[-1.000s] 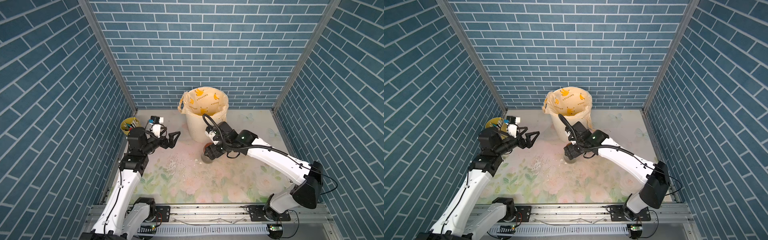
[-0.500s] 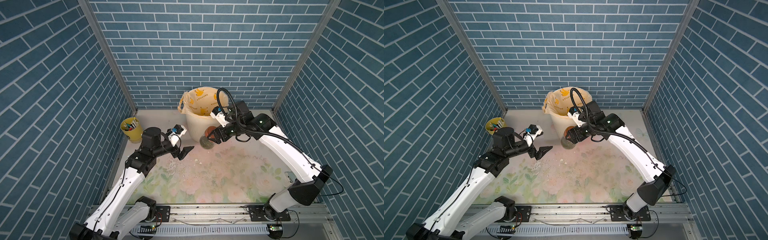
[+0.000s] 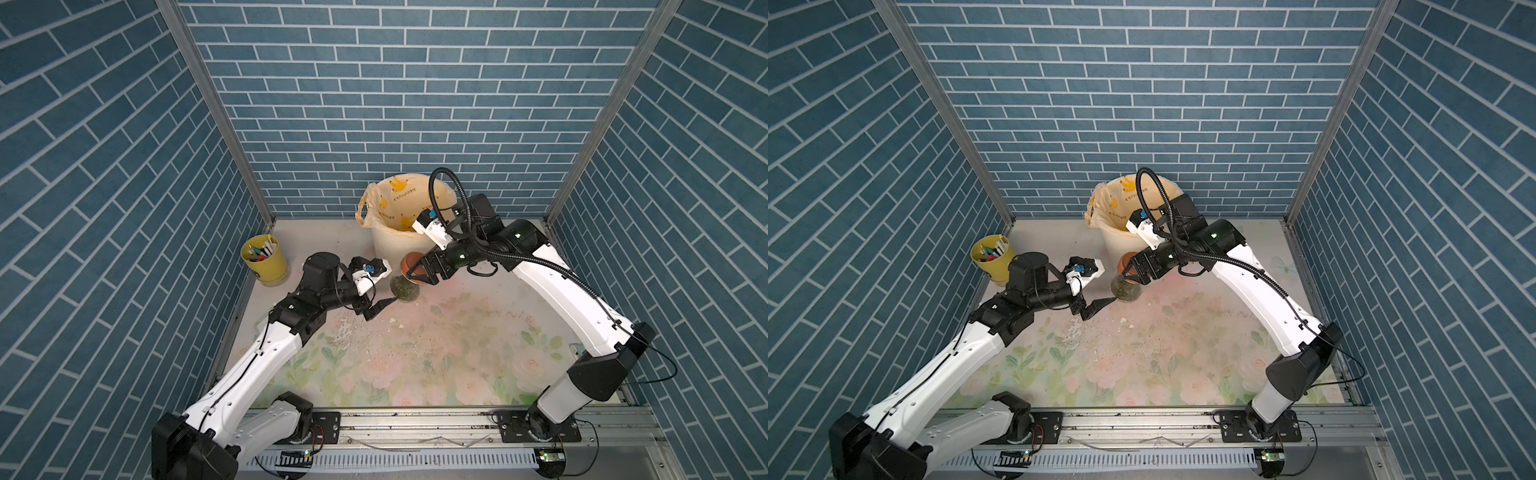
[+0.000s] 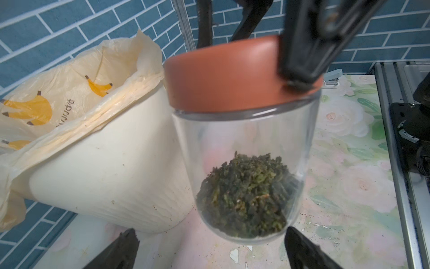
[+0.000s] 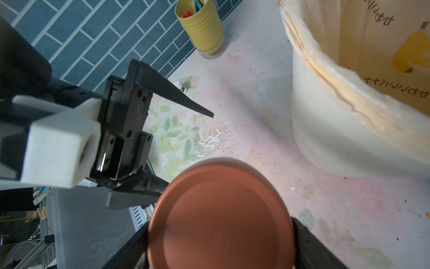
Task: Empty moldy tea leaves from jars
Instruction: Pick up the jar from the center of the board.
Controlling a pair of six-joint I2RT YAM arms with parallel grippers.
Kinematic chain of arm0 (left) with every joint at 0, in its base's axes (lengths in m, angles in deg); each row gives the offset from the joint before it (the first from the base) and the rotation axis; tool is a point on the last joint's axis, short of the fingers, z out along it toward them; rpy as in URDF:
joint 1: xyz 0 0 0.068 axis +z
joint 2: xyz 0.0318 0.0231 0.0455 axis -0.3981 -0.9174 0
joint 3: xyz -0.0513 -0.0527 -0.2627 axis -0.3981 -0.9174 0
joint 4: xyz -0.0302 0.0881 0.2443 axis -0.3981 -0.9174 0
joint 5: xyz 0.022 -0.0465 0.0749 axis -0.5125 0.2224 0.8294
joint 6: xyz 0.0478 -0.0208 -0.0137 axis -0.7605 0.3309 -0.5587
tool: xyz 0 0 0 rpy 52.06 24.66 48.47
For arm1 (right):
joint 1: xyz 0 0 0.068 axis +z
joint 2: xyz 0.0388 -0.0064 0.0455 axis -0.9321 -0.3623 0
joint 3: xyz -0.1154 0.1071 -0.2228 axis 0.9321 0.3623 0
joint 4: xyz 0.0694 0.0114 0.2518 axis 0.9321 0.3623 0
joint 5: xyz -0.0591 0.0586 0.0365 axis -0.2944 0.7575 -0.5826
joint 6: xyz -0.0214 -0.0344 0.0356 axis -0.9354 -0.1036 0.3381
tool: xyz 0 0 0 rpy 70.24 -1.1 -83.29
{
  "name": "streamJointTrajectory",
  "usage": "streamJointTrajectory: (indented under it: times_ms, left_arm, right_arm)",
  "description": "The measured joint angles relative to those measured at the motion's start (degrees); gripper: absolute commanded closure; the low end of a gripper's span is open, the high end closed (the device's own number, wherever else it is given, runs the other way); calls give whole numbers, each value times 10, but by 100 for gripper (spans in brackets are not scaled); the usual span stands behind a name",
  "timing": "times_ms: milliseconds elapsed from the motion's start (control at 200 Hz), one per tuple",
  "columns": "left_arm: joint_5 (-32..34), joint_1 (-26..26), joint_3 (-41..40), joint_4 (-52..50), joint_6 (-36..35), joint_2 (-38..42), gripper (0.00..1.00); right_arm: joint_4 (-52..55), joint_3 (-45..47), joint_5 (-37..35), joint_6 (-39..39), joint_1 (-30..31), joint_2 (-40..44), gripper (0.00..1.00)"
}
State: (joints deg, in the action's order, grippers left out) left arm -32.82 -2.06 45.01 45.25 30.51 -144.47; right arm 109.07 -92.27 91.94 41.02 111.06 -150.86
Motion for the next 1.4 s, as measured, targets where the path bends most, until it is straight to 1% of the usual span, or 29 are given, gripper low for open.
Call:
streamJointTrajectory:
  times_ms: [240,405,595,810,1155,1400]
  left_arm:
    - [-25,-4,0,51,-7,-15,1]
    - [-43,-6,-2,63,-17,-35,1]
    - [-54,-7,-19,90,-12,-45,1]
    - [-52,-7,-45,146,9,-42,1]
    - [-41,-7,-89,225,43,-25,1]
    - [-41,-7,-100,245,47,-8,1]
  right_arm:
    - [-15,-2,16,1,-2,-21,100]
    - [-33,-2,31,2,-1,-24,100]
    - [-50,-2,49,5,3,-24,100]
    - [-66,2,63,8,4,-24,100]
    - [-106,47,74,33,4,-19,100]
    - [-111,54,74,38,4,-5,100]
